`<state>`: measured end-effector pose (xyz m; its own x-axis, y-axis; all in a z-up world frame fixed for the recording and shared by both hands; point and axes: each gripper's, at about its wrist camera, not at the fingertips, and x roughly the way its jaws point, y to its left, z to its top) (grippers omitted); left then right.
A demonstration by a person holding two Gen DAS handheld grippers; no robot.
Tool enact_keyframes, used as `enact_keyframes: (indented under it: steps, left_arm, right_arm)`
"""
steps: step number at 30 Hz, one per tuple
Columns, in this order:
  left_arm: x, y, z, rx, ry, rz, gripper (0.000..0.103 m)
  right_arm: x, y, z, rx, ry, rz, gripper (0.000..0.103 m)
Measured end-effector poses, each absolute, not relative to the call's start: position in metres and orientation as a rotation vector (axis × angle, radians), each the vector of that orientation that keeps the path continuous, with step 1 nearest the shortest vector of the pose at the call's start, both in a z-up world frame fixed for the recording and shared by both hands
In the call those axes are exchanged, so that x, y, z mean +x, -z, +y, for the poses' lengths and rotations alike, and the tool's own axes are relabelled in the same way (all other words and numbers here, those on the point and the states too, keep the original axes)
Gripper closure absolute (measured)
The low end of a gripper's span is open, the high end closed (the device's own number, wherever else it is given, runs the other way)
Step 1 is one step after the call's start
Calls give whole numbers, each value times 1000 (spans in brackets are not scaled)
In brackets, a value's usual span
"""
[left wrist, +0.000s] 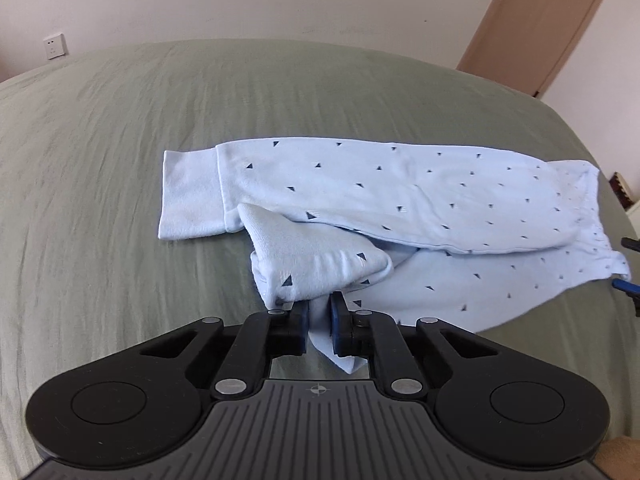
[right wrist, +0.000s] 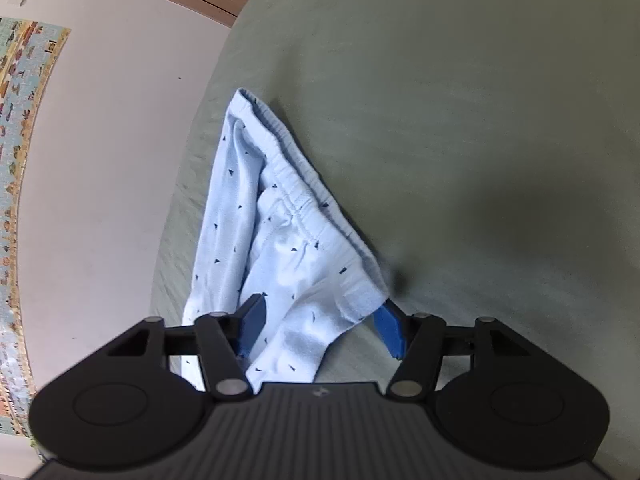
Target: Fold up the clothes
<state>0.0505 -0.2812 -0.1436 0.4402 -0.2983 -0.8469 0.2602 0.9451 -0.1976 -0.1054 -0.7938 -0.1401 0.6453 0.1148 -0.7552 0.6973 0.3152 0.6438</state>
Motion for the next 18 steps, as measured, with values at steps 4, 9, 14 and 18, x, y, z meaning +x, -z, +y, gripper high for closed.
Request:
enact_keyframes:
  steps: [4,9,14,18]
  left_arm:
    - [46,137,-281,-29,361,1060,93]
    - [39,124,-281,-12,372,1054,93]
    - [27,104,-286,41,404,1065,93]
    - [13,99,-288,63,423,1097,93]
  right_arm:
    - [-97,144,-791,1186,464,823,89]
    - [-89,120,-778,1031,486,864,94]
    - [-90,74,-774,859,501,903,96]
    - [-94,61,-780,764,530,941,97]
